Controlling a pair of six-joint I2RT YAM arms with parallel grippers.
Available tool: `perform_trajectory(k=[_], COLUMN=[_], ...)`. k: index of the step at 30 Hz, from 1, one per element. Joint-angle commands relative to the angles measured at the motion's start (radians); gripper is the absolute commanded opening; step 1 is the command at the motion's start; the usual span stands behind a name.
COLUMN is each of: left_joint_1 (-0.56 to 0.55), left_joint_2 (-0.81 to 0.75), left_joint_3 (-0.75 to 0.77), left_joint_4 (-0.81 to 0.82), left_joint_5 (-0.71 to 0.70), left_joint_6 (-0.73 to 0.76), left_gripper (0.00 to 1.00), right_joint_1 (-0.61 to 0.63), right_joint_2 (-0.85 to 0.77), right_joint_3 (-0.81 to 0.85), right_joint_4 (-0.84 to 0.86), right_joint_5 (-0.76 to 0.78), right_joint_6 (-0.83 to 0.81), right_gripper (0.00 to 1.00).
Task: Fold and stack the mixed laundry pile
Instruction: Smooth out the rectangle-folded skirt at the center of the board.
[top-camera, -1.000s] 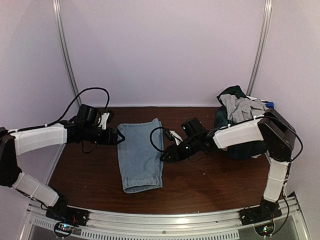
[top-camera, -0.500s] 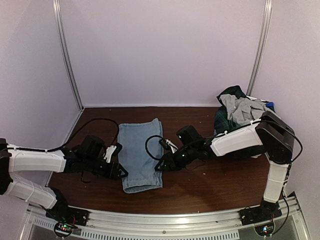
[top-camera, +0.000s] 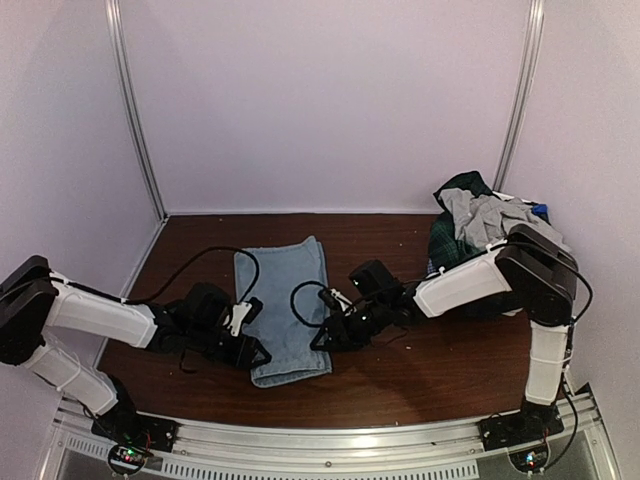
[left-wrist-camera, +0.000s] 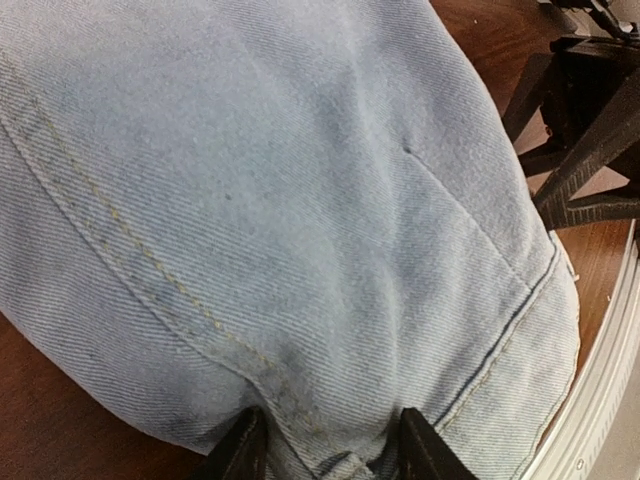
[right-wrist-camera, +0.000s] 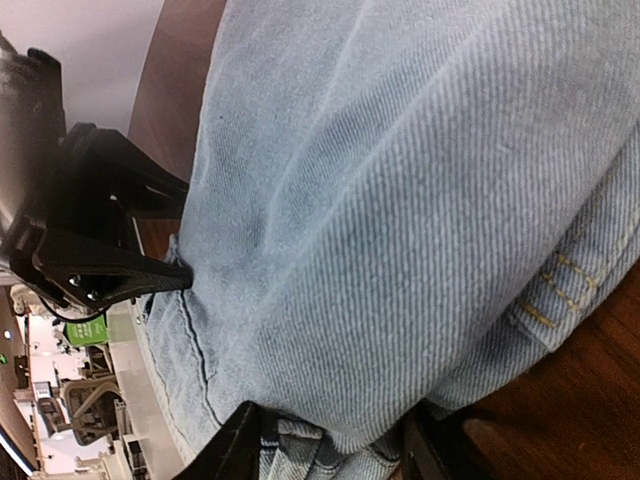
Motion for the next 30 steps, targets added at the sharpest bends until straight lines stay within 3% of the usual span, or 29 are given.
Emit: perform_trajectory(k=[1, 4, 8, 11, 20, 23, 26, 30], left_joint_1=[-0.013, -0.013, -0.013, -0.013, -0.015, -0.031, -0.066, -0.098], left_joint_2=[0.041, 0.039, 0.016, -0.025, -0.153, -0.110, -0.057, 0.041], left_joint_3=[-0.016, -0.009, 0.009, 0.028, 0.062, 0.065, 0.064, 0.053], left_joint_4=[0.041, 0.024, -0.018, -0.047, -0.085, -0.045, 0.016, 0.075], left_joint_5=[-0.031, -0.049, -0.071, -0.084, 0.001, 0.030, 0.052, 0.051], left_joint_6=[-0.009, -0.009, -0.002, 0.009, 0.053, 0.056, 0.054, 0.029], left_gripper=[0.45, 0.44, 0.47, 0.52, 0.60, 0.60, 0.58, 0.50], right_joint_1=[0.006, 0.006, 0.006, 0.004, -0.031, -0.032, -0.037, -0.040], right_joint_2=[0.002, -0.031, -0.064, -0.073, -0.073, -0.060, -0.055, -0.060], right_joint_3=[0.006, 0.005, 0.025, 0.036, -0.003, -0.006, -0.009, -0.014], right_joint_4=[-0.001, 0.002, -0.032, -0.062, -0.079, -0.069, -0.062, -0.069], right_joint_5=[0.020, 0.021, 0.034, 0.039, 0.021, 0.013, 0.014, 0.019], right_joint_6=[0.010, 0.009, -0.009, -0.028, -0.057, -0.059, -0.057, -0.062], right_gripper=[0.40, 0.25, 0.17, 0.00, 0.00, 0.06, 0.20, 0.22])
